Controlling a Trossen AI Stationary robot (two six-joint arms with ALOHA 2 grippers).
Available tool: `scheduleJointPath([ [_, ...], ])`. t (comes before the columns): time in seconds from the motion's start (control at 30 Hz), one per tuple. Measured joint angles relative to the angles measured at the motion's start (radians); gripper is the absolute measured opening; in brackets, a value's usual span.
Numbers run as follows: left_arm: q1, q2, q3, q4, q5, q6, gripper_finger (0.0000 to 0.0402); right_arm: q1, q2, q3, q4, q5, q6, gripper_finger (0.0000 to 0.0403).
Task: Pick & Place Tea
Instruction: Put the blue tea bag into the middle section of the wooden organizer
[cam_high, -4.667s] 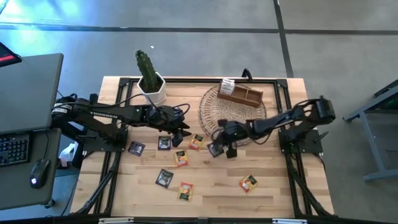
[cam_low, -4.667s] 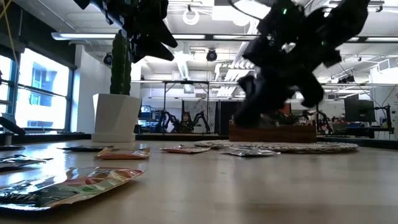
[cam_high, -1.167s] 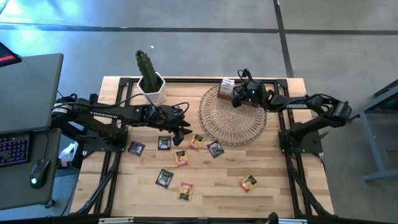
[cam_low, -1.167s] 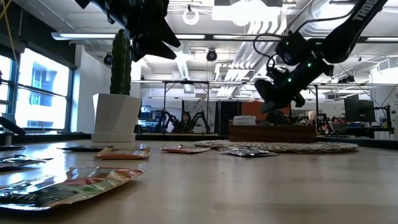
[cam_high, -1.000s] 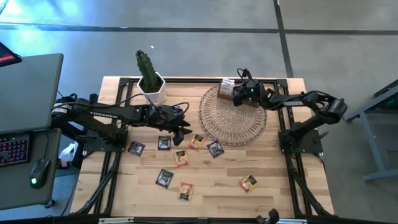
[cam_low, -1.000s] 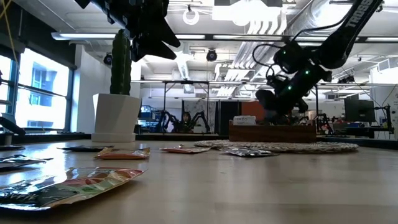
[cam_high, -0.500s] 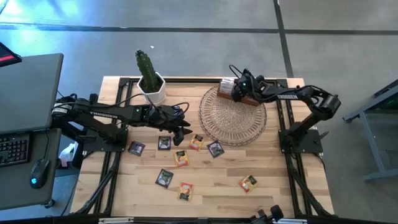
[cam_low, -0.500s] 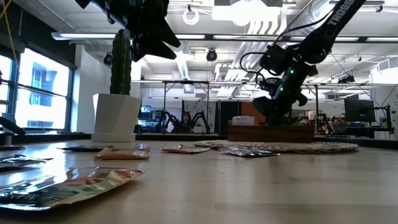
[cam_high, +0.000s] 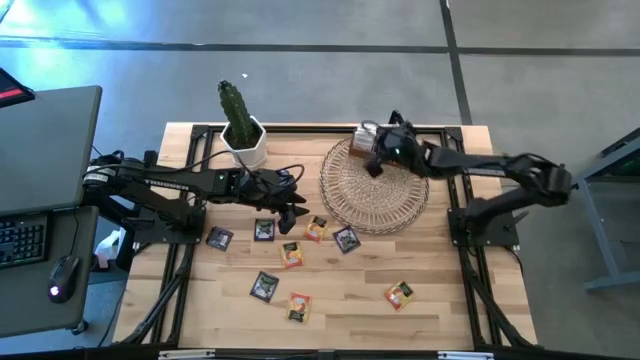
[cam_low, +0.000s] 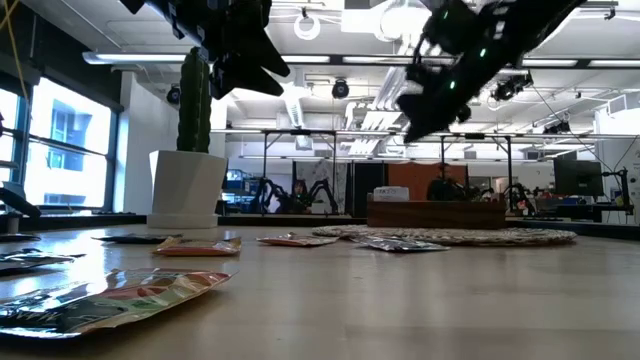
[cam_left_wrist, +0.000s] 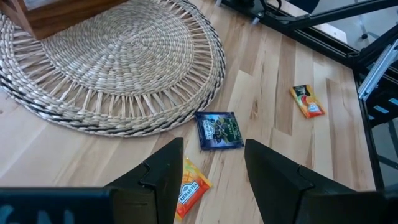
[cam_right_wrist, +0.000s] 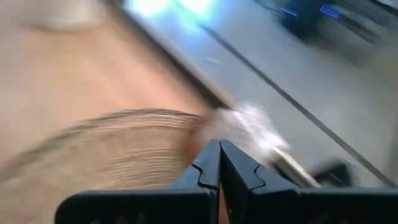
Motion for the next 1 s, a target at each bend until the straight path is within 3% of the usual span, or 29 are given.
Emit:
scheduleJointPath([
  [0.2, 0.0, 0.0, 0.0, -0.005, 0.002, 0.003, 0.017, 0.241, -0.045, -0.001, 0.008, -0.231, -0.135, 0.0024],
  [0.43, 0.0, 0.0, 0.0, -0.006, 0.002, 0.002, 0.017, 0.447, 0.068, -0.001, 0.023, -0.18, -0.064, 0.0094],
  [0.6, 0.0, 0.0, 0.0, -0.006, 0.002, -0.003, 0.017, 0.546, 0.234, -0.003, 0.089, -0.225, 0.0, 0.0133],
  [0.8, 0.0, 0.0, 0.0, -0.006, 0.003, -0.012, 0.017, 0.64, 0.367, -0.003, 0.137, -0.282, -0.01, 0.015],
  [1.0, 0.0, 0.0, 0.0, -0.006, 0.004, -0.024, 0.017, 0.672, 0.426, -0.003, 0.131, -0.18, -0.025, 0.0152],
])
